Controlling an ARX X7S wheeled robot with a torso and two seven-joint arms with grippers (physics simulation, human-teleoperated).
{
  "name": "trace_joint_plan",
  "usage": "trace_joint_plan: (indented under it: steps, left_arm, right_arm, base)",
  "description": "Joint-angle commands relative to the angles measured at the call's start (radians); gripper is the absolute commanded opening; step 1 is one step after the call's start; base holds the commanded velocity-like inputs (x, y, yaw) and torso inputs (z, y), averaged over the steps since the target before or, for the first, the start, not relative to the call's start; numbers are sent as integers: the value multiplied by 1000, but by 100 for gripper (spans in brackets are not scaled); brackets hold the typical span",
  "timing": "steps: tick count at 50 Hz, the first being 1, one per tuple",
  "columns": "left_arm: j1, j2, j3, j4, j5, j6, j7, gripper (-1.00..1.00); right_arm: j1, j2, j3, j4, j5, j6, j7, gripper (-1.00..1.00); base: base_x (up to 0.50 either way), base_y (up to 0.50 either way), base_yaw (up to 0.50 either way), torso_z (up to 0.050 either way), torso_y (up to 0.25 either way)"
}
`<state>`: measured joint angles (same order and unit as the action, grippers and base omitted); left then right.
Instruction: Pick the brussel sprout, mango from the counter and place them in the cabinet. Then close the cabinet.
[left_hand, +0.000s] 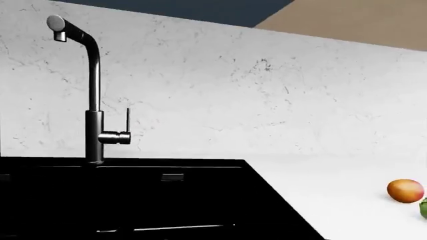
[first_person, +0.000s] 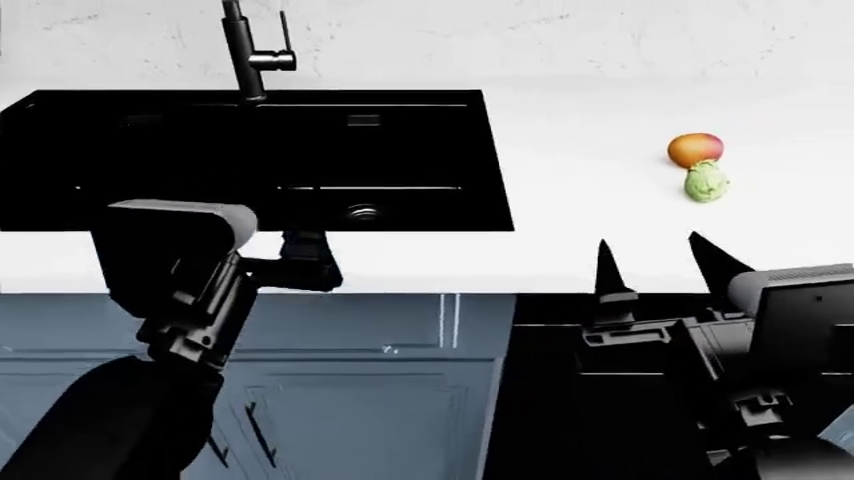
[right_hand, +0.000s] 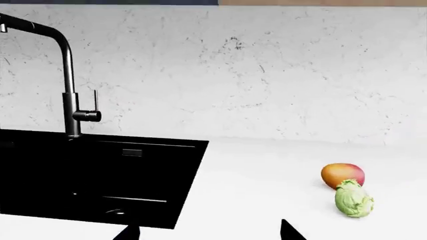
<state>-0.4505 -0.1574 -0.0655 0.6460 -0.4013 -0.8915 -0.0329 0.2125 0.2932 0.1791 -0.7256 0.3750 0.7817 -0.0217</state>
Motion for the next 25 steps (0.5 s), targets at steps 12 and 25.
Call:
trace_joint_plan:
  steps: [12,25]
  left_arm:
    - [-235,-57,16,89,-66,-249,-59,100]
    - [-330,-93,59,109,-109,-386,-54,100]
  right_arm:
    - [224,148,214,-211,275,507,13,100]
    - [442,149,306,-242,430,745,51,100]
  base:
    - [272,-429,0,50,0]
    - [323,-378,0,50,0]
